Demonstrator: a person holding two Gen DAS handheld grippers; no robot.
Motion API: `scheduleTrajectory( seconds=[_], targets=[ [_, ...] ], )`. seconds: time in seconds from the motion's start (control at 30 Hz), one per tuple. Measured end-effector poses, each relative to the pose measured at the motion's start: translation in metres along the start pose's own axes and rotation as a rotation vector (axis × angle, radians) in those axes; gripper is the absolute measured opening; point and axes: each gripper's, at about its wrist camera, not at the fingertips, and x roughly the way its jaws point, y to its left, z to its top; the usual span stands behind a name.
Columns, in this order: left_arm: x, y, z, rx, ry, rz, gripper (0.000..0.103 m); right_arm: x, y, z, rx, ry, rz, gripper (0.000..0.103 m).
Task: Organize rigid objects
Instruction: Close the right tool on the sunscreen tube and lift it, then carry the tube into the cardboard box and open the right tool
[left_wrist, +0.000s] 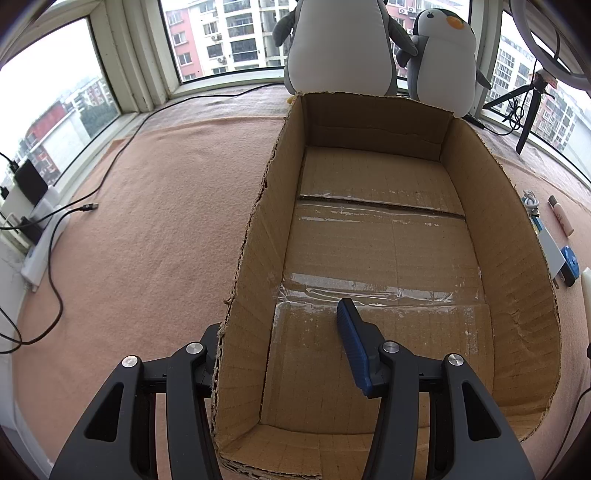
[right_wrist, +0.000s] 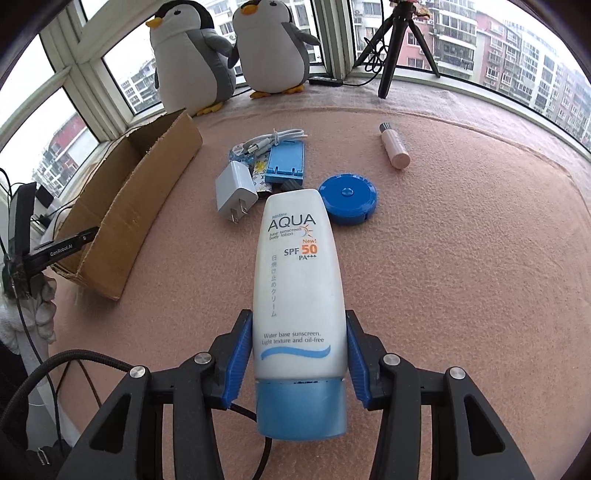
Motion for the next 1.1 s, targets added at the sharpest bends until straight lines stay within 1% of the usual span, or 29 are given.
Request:
scheduleTrajectory(
  seconds=[0.13, 0.27, 0.53, 0.63, 0.83, 0.97, 1.1],
  targets=[
    [0.0, 0.0, 0.001, 0.0, 0.001, -0.003, 0.051, -0.009, 0.009, 0.008, 0.005, -0.029, 0.013, 0.043],
    [0.0, -0.001, 0.001, -0.003, 0.0, -0.004, 0.051, -0.02, 0.028, 0.023, -0.024, -0.07, 0.037, 0.043],
    [0.0, -0.001, 0.001, -0.013, -0.001, -0.013, 0.051, -0.028, 0.088, 0.064, -0.109, -0.134, 0.124, 0.043],
    [0.001, -0.001, 0.0, -0.015, -0.003, -0.016, 0.051, -0.023, 0.115, 0.076, -0.149, -0.142, 0.161, 0.043],
    [0.001, -0.001, 0.0, -0.02, -0.004, -0.019, 0.051, -0.003, 0.163, 0.09, -0.223, -0.135, 0.202, 0.043],
    [0.001, -0.001, 0.0, -0.02, -0.005, -0.02, 0.051, 0.013, 0.185, 0.096, -0.244, -0.114, 0.213, 0.043],
    [0.002, -0.001, 0.0, -0.024, -0.006, -0.023, 0.051, 0.028, 0.199, 0.101, -0.258, -0.099, 0.21, 0.043]
  ],
)
